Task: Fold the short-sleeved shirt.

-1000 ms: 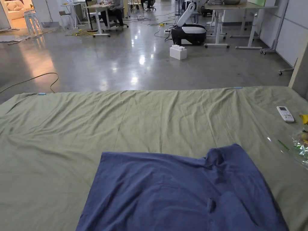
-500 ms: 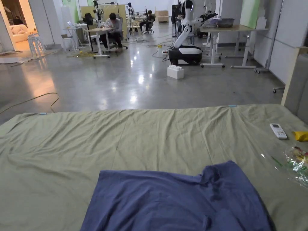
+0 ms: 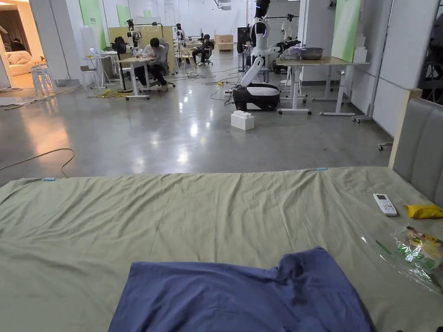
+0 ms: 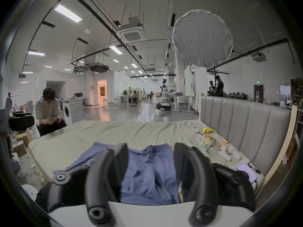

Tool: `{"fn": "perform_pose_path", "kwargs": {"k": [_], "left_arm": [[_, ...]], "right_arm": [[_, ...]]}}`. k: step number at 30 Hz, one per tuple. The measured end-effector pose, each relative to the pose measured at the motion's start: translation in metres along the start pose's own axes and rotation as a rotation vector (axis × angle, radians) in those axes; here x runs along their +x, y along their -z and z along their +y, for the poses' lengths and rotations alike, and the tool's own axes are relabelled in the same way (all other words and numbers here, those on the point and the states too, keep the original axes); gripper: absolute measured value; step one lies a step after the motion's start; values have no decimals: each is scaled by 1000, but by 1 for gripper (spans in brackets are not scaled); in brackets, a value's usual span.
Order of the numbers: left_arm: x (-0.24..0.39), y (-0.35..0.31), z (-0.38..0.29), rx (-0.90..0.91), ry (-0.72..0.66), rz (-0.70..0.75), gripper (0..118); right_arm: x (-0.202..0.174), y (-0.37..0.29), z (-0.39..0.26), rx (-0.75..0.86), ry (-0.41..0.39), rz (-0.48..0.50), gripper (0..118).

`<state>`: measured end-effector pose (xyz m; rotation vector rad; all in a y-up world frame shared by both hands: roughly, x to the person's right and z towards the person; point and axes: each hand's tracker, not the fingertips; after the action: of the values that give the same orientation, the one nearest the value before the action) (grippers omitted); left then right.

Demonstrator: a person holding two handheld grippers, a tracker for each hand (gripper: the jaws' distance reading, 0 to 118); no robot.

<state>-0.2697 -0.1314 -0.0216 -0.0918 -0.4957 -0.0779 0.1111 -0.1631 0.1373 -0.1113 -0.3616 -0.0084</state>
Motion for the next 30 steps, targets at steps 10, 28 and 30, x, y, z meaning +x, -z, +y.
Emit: {"fn": "perform_pose_path", "kwargs": {"k": [10,28,30], "left_arm": [[2,-9,8,16,38,-12,0],[-94,69,-101,-404,-193,21,78],[-108,87,-137,-511,-230,-3,86]], "right_arm": [[-21,3,-1,-17,-33,25,0],[-11,12,-15,-124,47,20,0],[-13,15,-19,-150,44,19,0]]}}
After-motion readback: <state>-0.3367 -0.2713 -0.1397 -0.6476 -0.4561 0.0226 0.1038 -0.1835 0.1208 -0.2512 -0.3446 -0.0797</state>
